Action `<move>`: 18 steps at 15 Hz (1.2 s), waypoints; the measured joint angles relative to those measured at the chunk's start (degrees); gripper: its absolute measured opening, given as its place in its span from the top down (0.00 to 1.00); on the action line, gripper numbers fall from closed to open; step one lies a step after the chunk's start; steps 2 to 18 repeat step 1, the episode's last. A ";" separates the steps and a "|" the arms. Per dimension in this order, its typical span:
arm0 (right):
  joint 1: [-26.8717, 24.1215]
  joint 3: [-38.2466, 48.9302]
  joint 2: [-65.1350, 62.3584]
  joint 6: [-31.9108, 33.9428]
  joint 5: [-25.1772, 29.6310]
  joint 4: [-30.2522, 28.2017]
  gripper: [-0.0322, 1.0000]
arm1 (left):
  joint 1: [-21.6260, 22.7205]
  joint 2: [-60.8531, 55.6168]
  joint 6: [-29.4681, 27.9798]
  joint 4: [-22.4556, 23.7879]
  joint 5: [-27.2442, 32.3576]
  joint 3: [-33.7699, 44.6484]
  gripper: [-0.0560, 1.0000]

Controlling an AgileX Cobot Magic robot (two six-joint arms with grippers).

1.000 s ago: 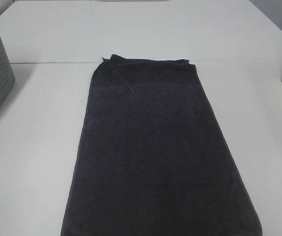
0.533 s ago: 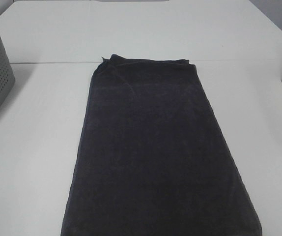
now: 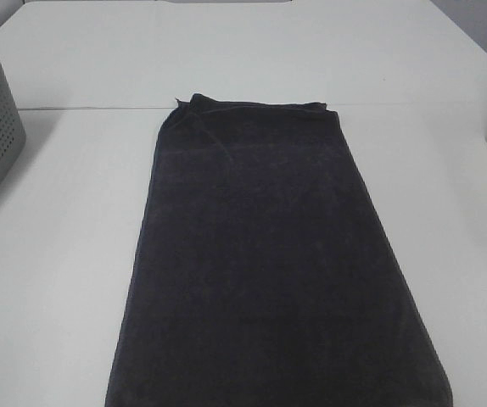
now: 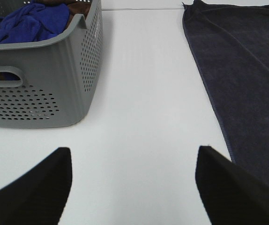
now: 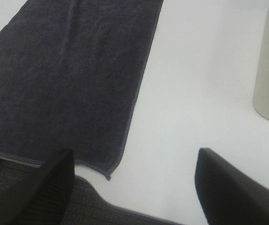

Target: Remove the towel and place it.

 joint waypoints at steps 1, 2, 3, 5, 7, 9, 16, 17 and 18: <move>0.00 0.00 0.00 0.00 0.00 0.00 0.29 | 0.00 0.00 0.00 0.00 0.00 0.00 0.29; 0.00 0.00 0.00 0.00 0.00 0.00 0.29 | 0.00 0.00 0.00 0.00 0.00 0.00 0.29; 0.00 0.00 0.00 0.00 0.00 0.00 0.29 | 0.00 0.00 0.00 0.00 0.00 0.00 0.29; 0.00 0.00 0.00 0.00 0.00 0.00 0.29 | 0.00 0.00 0.00 0.00 0.00 0.00 0.29; 0.00 0.00 0.00 0.00 0.00 0.00 0.29 | 0.00 0.00 0.00 0.00 0.00 0.00 0.29; 0.00 0.00 0.00 0.00 0.00 0.00 0.29 | 0.00 0.00 0.00 0.00 0.00 0.00 0.29; 0.00 0.00 0.00 0.00 0.00 0.00 0.29 | 0.00 0.00 0.00 0.00 0.00 0.00 0.29; 0.00 0.00 0.00 0.00 0.00 0.00 0.29 | 0.00 0.00 0.00 0.00 0.00 0.00 0.29; 0.00 0.00 0.00 0.00 0.00 0.00 0.29 | 0.00 0.00 0.00 0.00 0.00 0.00 0.29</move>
